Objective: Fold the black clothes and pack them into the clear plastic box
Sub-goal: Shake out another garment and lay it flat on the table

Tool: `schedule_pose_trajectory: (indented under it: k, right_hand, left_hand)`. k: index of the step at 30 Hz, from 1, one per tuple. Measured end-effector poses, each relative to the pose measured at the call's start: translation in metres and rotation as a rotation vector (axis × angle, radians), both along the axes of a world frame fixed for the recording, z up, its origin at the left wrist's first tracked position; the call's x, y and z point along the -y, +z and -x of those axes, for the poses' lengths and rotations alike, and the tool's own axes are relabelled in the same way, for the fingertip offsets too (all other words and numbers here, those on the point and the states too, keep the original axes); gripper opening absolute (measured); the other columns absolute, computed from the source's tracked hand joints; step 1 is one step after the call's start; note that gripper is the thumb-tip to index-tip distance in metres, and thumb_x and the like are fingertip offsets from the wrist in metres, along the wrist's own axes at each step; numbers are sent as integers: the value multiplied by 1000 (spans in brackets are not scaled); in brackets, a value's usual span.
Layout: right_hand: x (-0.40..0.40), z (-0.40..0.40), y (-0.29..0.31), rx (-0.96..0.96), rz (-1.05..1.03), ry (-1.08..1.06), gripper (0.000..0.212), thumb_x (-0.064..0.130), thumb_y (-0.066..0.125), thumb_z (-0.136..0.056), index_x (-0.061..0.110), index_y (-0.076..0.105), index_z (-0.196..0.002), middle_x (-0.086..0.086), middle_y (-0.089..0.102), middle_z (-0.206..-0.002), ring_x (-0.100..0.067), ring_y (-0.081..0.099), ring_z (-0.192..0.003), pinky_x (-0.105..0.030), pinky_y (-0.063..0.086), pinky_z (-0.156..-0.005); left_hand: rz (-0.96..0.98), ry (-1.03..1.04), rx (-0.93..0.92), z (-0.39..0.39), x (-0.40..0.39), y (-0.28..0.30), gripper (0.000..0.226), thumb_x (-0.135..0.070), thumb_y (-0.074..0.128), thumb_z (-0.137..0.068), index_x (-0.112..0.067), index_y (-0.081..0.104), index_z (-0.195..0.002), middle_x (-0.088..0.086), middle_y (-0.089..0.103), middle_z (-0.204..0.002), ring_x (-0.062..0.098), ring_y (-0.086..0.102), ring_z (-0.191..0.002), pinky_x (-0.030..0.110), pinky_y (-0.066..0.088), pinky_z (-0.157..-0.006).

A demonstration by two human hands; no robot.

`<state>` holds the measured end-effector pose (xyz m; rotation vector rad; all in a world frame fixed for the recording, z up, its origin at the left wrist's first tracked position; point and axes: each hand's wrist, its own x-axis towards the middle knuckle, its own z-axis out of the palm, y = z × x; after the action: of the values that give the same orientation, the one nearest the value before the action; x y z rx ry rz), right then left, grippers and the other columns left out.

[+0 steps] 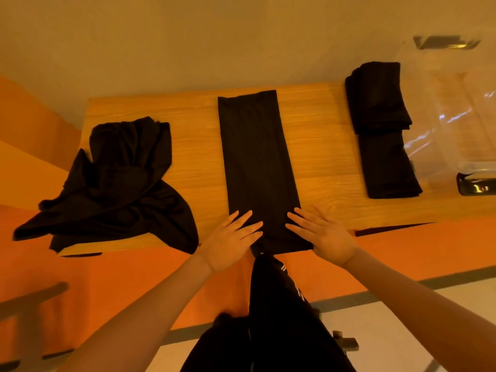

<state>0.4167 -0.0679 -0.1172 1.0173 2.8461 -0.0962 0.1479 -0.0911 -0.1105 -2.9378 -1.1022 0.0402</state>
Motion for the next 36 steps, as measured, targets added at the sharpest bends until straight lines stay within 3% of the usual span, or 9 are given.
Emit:
schedule_pose_trajectory:
  k: [3,6,10,13,15,21,26,29,36]
  right_hand:
    - [5,2,9,-172,64,-21,48,16,54,-70,16,63,-117,-5,61,-125,-24,54,-120,-38,14,-114]
    - [9,5,21,-170,157,-48,49,19,36,-73,16,67,-111,-2,65,-118,-20,58,-116,-40,32,-105]
    - [5,18,52,-390,513,-404,42,-3,48,-87,14,57,-124,6,59,-116,-1,52,-109,2,30,-93]
    - [-8,33,69,-649,800,-701,29,0,52,-90,20,64,-106,10,64,-91,-2,61,-83,-13,49,-76]
    - [-23,44,80,-767,895,-797,22,0,51,-91,15,66,-97,6,65,-84,1,62,-78,-12,49,-71]
    - [-74,63,100,-796,960,-990,29,20,56,-92,-7,60,-82,-25,59,-81,-21,54,-72,-26,42,-65]
    - [-95,75,114,-760,864,-985,38,20,59,-90,13,41,-58,-2,39,-55,-11,36,-47,-20,27,-45]
    - [-100,75,116,-795,819,-950,27,19,65,-85,5,52,-66,-6,45,-57,-11,41,-47,-18,29,-41]
    - [-102,72,119,-878,868,-880,19,12,66,-83,-7,66,-83,-24,63,-78,-27,57,-67,-33,43,-57]
  left_hand:
    - [34,49,27,0,6,5,39,-36,49,-80,-23,68,-111,-3,65,-120,22,58,-116,39,46,-95]
    - [91,76,-88,9,17,4,75,-39,80,-60,-21,55,-128,1,54,-134,24,49,-125,42,41,-99]
    - [133,222,-78,23,21,0,90,-22,86,-55,-20,44,-134,2,52,-136,21,48,-127,46,41,-101]
    - [251,399,315,16,17,10,44,-29,69,-80,-16,60,-121,2,63,-123,16,55,-119,36,36,-107]
    - [557,682,701,5,10,29,25,-19,58,-90,-12,66,-113,3,65,-115,9,56,-111,27,41,-101]
    - [1109,999,1189,-16,-23,69,50,-17,57,-90,-14,39,-136,-1,46,-134,14,41,-128,17,38,-94]
    - [983,1043,1079,-52,-44,78,80,-33,75,-75,-21,31,-141,-7,52,-123,9,50,-113,27,45,-94]
    - [830,1143,1065,-66,-53,81,65,-36,72,-77,-19,42,-132,-11,56,-96,4,56,-89,20,49,-76]
    - [672,1158,1121,-78,-71,88,11,-29,65,-84,-21,58,-89,-12,56,-78,-1,54,-69,13,41,-58]
